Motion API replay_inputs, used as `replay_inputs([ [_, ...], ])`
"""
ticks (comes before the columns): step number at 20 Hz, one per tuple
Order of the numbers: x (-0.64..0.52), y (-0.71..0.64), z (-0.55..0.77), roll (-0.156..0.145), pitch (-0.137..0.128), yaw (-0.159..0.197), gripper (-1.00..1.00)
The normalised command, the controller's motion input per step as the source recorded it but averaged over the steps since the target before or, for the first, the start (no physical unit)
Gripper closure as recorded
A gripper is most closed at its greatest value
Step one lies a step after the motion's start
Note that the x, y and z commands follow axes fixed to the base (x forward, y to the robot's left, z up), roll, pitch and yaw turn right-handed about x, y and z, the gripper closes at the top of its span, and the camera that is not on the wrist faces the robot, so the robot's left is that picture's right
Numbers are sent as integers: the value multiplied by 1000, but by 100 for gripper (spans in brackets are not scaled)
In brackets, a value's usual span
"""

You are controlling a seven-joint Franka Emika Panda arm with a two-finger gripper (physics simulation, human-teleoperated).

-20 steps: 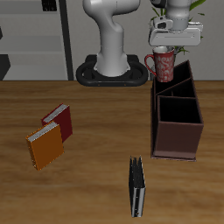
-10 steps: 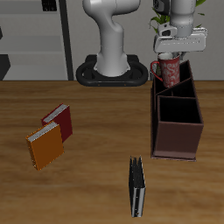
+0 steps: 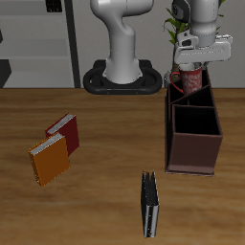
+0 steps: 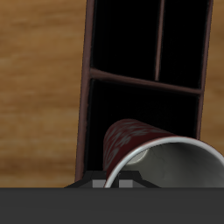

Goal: Place the red mug into the left desk caddy's left compartment

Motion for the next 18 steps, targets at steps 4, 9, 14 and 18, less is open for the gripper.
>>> replay_inputs([
  [4,173,56,-295,-5,40,-15,100],
  [9,154,38,-350,-9,64,-30,100],
  [14,170,185,-404,37,86,-4,100],
  [18,89,122,-241,21,50,20,100],
])
